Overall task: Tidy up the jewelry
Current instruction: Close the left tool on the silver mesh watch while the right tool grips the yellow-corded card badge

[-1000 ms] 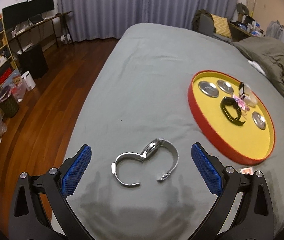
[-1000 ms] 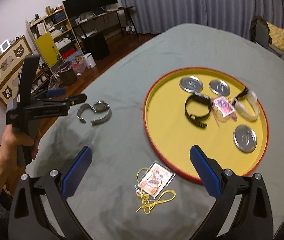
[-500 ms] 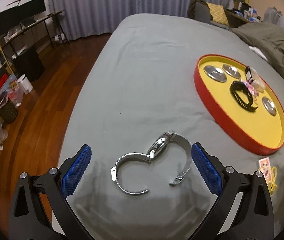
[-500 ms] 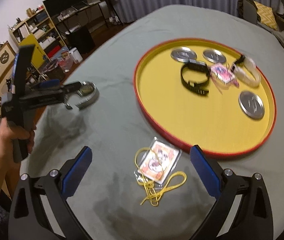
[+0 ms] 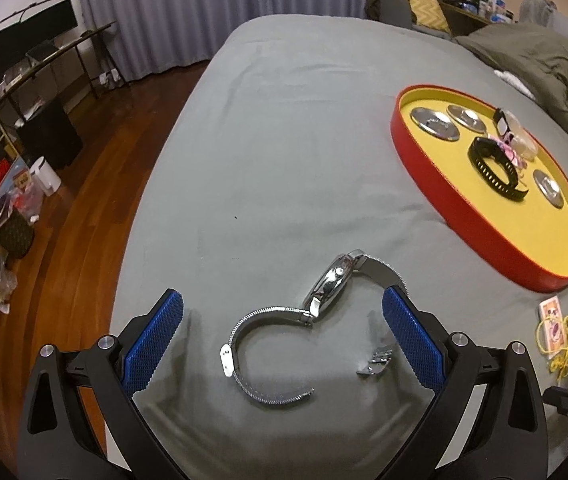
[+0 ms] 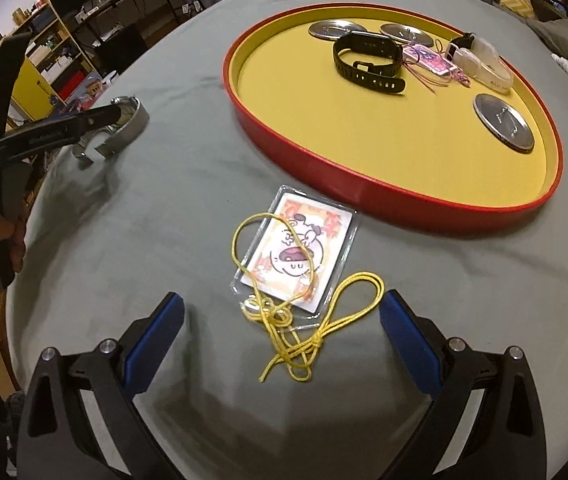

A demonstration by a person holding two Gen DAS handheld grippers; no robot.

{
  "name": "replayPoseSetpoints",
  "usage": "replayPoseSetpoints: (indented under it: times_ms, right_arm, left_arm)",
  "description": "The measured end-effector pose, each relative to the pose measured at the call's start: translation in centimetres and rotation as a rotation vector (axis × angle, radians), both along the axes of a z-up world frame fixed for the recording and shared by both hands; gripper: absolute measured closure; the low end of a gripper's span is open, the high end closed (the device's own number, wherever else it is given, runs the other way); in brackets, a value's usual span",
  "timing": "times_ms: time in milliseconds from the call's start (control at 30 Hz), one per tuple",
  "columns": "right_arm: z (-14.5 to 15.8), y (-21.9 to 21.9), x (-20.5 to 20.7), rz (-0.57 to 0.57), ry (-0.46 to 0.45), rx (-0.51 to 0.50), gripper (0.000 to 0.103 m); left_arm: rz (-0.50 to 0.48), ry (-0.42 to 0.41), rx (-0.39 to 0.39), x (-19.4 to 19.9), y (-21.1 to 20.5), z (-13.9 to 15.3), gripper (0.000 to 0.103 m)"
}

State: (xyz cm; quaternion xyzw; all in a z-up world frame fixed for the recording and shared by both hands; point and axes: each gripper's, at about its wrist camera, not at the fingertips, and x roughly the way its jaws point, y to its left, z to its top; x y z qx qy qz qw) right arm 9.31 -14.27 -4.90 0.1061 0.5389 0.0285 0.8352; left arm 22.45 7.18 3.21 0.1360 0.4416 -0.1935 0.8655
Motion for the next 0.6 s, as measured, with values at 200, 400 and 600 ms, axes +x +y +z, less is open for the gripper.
replayPoseSetpoints:
  times_ms: [200, 400, 600]
  right_arm:
    - [-0.6, 0.4, 0.2, -0.002, 0.0, -0.032, 0.007]
    - [-0.9, 1.1, 0.3, -0.022, -0.012, -0.075, 0.007]
    - [-1.2, 1.1, 0.3, -0.039, -0.022, -0.072, 0.007]
  left_arm:
    - [0.001, 0.01, 0.007, 0.8, 0.1, -0.9, 0.005]
    - [-0.017, 0.013, 0.022, 1.3, -0.2, -1.8, 0.005]
    - [-0.066, 0.002, 0.035, 1.0, -1.0, -2.1, 0.005]
